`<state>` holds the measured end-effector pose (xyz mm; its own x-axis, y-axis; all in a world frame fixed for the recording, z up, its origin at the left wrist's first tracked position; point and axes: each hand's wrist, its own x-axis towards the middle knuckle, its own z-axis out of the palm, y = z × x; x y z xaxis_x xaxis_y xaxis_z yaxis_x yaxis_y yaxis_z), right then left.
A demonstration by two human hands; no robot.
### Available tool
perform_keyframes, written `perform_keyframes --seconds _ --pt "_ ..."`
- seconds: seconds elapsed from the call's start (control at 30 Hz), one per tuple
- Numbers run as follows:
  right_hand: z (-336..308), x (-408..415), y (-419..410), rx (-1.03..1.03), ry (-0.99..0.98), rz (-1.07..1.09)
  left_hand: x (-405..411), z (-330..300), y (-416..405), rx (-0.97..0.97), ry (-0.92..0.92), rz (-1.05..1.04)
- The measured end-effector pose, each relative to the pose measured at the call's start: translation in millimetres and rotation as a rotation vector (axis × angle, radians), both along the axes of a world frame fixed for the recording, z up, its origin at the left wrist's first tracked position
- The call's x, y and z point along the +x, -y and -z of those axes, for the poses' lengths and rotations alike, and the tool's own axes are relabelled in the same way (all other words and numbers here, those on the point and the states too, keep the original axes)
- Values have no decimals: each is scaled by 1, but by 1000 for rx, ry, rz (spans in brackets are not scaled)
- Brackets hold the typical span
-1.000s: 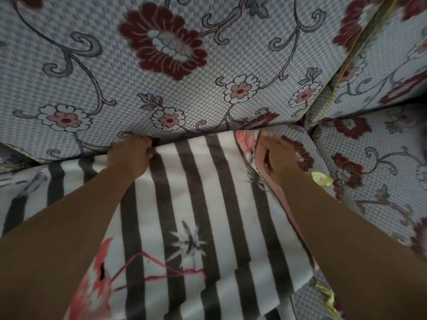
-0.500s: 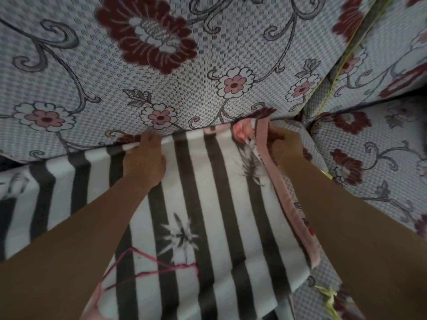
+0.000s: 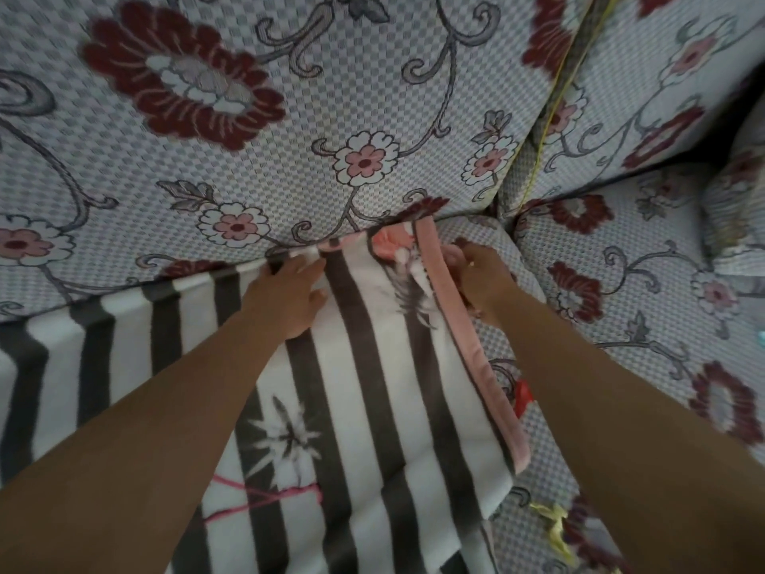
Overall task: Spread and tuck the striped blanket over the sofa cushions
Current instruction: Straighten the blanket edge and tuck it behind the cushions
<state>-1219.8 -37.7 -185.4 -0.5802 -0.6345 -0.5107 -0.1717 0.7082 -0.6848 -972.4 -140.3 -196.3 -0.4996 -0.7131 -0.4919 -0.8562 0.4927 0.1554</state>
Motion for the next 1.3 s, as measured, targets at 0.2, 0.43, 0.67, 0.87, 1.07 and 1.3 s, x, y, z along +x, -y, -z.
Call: perform_keyframes --seconds 0.2,0.43,0.67,0.87,1.07,1.3 --pt "5 7 -14 204 137 -95 1 19 7 30 62 23" --pt "-8 0 -8 278 -446 -404 -1 11 0 24 83 -3" --pt "-16 10 32 114 -391 -271 -1 3 -3 -28 7 32" --pt "-16 -10 47 -75 -497 -16 7 -5 -8 -109 -4 -2" --pt "-17 11 51 -89 -471 51 20 -6 -16 -269 -145 11" --pt "13 43 50 -49 -966 -876 23 11 -11 -123 -61 -70"
